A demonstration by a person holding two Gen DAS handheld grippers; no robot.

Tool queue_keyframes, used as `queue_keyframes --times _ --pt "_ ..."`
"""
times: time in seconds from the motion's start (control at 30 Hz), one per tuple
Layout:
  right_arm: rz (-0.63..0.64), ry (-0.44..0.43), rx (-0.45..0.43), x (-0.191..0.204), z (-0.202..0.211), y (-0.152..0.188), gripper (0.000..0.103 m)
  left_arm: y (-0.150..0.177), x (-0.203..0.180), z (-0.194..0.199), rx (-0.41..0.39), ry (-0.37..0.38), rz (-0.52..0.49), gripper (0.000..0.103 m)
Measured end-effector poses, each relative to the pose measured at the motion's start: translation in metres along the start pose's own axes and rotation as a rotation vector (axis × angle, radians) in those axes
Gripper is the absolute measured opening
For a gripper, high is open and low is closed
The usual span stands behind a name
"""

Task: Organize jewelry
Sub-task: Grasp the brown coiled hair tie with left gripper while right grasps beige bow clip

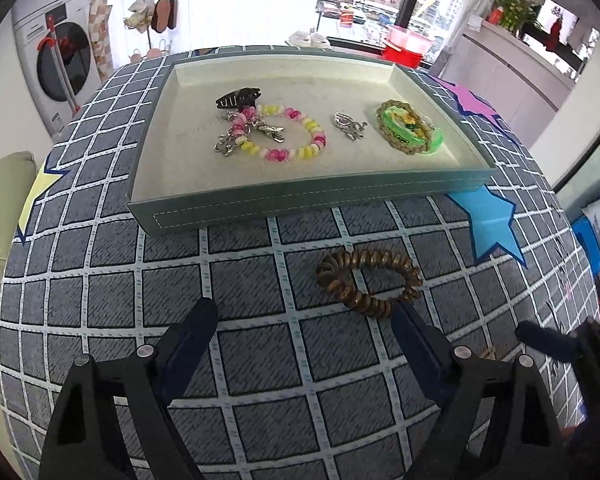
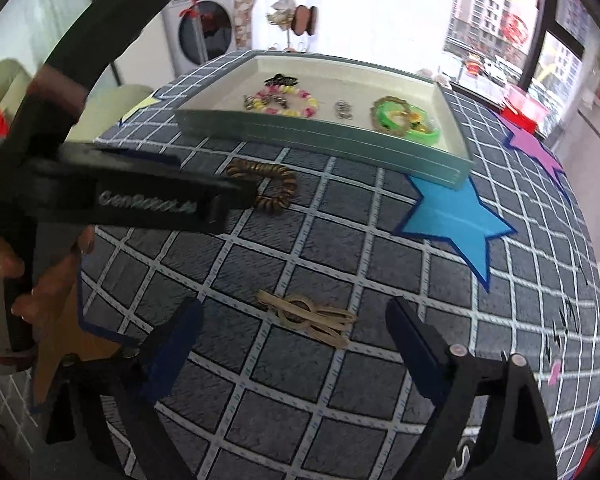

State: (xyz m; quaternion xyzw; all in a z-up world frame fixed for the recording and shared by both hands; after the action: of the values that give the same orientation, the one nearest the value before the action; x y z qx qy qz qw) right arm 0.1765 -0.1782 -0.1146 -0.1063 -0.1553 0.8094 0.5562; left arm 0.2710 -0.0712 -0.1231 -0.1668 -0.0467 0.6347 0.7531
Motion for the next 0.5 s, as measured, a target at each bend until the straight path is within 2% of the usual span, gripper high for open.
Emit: queue_keyframes --times 0.1,0.2,0.23,0.3,0.37,0.47,0.5 --pt "0.012 -0.002 0.016 0.001 -0.008 -0.001 0.072 -0.002 -0.003 -0.001 -0.002 0.000 -0.001 0.093" --pt "-0.002 -0.010 0.009 0.000 -0.009 -0.001 0.067 -0.004 -0.005 -0.001 -0.004 0.000 -0.006 0.093" --pt "-0.005 -0.009 0.008 0.000 -0.008 0.000 0.064 -0.004 -0.006 -0.002 -0.005 -0.002 -0.009 0.090" --pt "-0.014 -0.009 0.003 -0.001 -0.006 0.001 0.044 -0.005 -0.010 -0.001 -0.012 0.006 -0.018 0.083" --pt "-0.034 -0.013 0.002 -0.003 -0.004 0.001 0.029 -0.006 -0.014 0.000 -0.010 0.014 -0.026 0.078" --pt "-0.060 -0.021 0.000 -0.007 -0.004 0.001 0.029 -0.006 -0.019 0.000 -0.008 0.021 -0.037 0.069" --pt "-0.063 -0.018 -0.001 -0.007 -0.003 0.002 0.029 -0.007 -0.020 0.001 -0.008 0.031 -0.041 0.061"
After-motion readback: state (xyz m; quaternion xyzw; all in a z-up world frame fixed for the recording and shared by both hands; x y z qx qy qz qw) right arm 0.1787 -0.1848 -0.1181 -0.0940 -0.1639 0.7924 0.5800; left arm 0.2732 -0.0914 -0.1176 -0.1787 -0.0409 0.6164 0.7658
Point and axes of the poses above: each gripper's, at about its wrist camera, not at the fingertips, and z roughly against the way its jaws point, x to its left, y to its underside, the point moved 7 cm from there along -z, roughly the way its jaws point, and after that the axes turned 11 degrees about x, right-handed, at the moved point
